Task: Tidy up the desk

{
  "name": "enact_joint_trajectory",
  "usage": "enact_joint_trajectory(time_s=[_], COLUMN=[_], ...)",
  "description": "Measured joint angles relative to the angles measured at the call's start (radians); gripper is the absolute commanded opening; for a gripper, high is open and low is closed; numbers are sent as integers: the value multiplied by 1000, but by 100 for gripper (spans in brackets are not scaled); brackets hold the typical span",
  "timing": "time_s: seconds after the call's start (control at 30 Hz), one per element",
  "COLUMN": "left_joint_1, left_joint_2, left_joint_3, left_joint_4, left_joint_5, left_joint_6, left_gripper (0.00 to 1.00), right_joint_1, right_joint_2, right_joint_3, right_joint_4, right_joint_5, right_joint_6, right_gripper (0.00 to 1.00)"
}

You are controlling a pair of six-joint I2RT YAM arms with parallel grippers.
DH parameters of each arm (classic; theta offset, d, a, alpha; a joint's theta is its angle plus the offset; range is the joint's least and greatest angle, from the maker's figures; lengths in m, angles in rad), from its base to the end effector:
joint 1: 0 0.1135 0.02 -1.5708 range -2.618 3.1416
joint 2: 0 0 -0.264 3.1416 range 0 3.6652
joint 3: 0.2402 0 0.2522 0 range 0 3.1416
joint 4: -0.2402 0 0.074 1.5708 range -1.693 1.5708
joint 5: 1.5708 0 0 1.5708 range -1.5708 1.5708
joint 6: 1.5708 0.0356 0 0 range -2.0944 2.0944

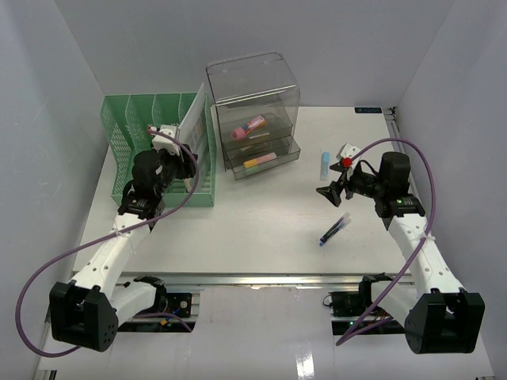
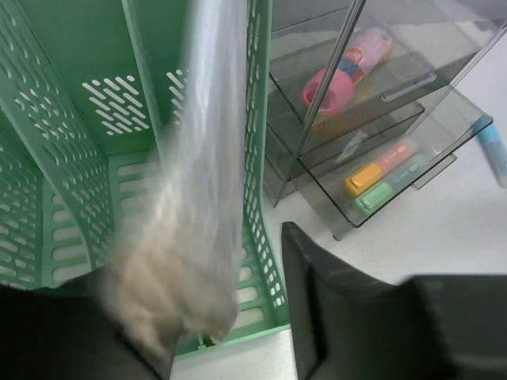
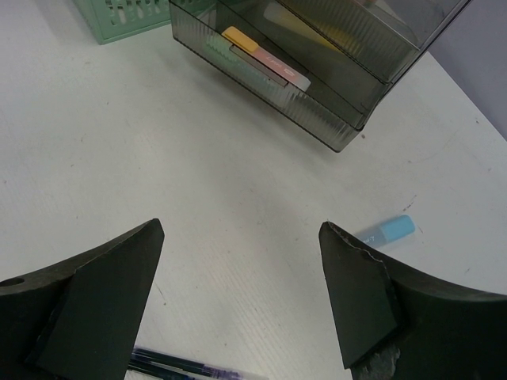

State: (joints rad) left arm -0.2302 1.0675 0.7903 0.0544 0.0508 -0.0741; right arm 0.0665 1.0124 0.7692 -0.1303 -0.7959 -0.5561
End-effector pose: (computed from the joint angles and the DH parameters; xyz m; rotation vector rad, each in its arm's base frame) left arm 0.2445 -0.0592 0.3112 0.1768 1.7923 -0.2632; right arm 0.2222 0.0403 0.3006 -1.0305 1.5372 0.4314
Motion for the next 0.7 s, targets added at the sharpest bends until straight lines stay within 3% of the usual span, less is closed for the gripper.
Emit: enact_joint_trajectory(time_s=[0.17, 0.37, 0.6, 0.7], left_joint_1=[0, 0, 0, 0], left_joint_2=[-62, -113, -335, -478], left_joint_3=[-7, 6, 47, 38], left_joint_4=[1, -56, -183, -221], left_joint_5=[2, 39, 81, 102], left_joint_6=[-29, -58, -81, -84], left_gripper=[98, 98, 98, 98], right_joint_1=[0, -1, 0, 0], right_joint_2=[26, 130, 479, 624], right_joint_3=[0, 33, 271, 387], right_joint_4=[-1, -12, -78, -107], right_joint_5=[13, 132, 453, 536], right_joint_6=[22, 131, 383, 456], right_gripper=[90, 94, 99, 93])
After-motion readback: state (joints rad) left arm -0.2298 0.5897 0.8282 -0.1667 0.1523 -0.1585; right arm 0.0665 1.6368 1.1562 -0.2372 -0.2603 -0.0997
